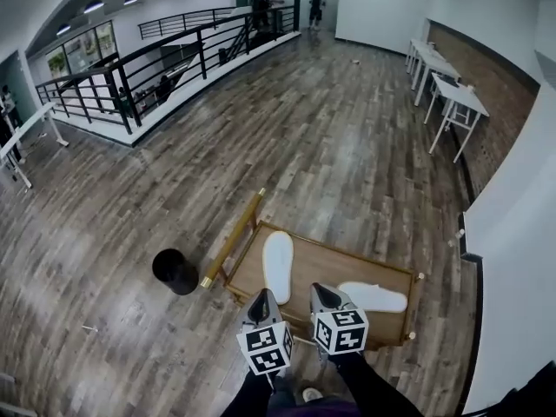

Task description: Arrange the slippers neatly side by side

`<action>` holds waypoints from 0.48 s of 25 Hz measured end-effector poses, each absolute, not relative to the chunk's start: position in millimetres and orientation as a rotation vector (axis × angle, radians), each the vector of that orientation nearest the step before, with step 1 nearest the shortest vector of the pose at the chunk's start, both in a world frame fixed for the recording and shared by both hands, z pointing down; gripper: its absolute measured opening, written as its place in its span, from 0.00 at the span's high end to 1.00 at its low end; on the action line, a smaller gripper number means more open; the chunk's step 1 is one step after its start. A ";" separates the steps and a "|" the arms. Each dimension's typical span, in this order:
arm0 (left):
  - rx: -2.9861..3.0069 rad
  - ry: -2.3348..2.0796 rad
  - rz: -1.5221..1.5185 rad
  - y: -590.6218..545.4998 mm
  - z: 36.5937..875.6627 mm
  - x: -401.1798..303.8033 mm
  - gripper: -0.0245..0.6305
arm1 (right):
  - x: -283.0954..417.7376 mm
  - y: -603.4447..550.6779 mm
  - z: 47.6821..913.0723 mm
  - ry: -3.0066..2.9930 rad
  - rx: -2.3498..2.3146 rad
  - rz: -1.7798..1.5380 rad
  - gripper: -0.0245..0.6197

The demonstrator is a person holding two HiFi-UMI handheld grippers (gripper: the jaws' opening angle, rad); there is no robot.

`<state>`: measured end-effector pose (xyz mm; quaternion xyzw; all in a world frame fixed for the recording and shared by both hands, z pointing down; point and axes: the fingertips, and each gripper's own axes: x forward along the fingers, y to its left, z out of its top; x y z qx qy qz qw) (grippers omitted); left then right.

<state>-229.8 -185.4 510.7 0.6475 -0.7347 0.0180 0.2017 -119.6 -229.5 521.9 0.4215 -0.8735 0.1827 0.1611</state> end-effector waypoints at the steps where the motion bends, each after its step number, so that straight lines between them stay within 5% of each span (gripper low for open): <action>1: 1.832 -2.028 0.058 -193.5 510.2 -225.2 0.96 | -112.7 -234.6 521.3 -2.479 1.238 0.530 0.97; 12: 2.121 -1.721 0.144 -258.9 515.7 -177.9 0.96 | -52.8 -262.3 523.6 -2.282 1.643 0.599 0.96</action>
